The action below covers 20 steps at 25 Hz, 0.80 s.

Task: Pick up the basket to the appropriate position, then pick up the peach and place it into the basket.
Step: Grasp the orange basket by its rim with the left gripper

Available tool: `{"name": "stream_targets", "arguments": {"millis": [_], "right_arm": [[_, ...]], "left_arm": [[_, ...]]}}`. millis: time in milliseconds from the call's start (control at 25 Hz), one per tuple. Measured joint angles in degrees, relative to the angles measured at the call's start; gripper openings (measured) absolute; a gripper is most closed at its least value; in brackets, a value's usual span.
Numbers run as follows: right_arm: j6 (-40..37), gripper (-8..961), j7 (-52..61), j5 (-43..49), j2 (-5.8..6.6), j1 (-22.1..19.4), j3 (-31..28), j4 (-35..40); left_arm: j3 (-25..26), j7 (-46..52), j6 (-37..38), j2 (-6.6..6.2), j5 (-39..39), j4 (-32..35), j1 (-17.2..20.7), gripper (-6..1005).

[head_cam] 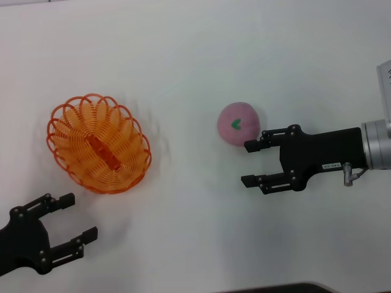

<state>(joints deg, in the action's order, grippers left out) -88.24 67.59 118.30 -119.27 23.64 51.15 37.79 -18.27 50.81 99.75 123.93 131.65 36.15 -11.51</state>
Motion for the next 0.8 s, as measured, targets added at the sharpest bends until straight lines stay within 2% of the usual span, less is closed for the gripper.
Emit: {"name": "stream_targets", "arguments": {"millis": [440, 640, 800], "right_arm": [[0.0, 745, 0.3, 0.0, 0.0, 0.5, 0.0, 0.0], [0.0, 745, 0.4, 0.0, 0.0, 0.6, 0.0, 0.0], [0.0, 745, 0.5, 0.0, 0.0, 0.7, 0.0, 0.0]], "left_arm": [[0.1, 1.6, 0.1, 0.0, -0.2, -0.2, -0.2, 791], [1.3, 13.9, 0.5, -0.5, -0.3, 0.1, -1.7, 789], [1.6, 28.1, 0.2, -1.62, -0.3, 1.0, -3.5, 787]]}}
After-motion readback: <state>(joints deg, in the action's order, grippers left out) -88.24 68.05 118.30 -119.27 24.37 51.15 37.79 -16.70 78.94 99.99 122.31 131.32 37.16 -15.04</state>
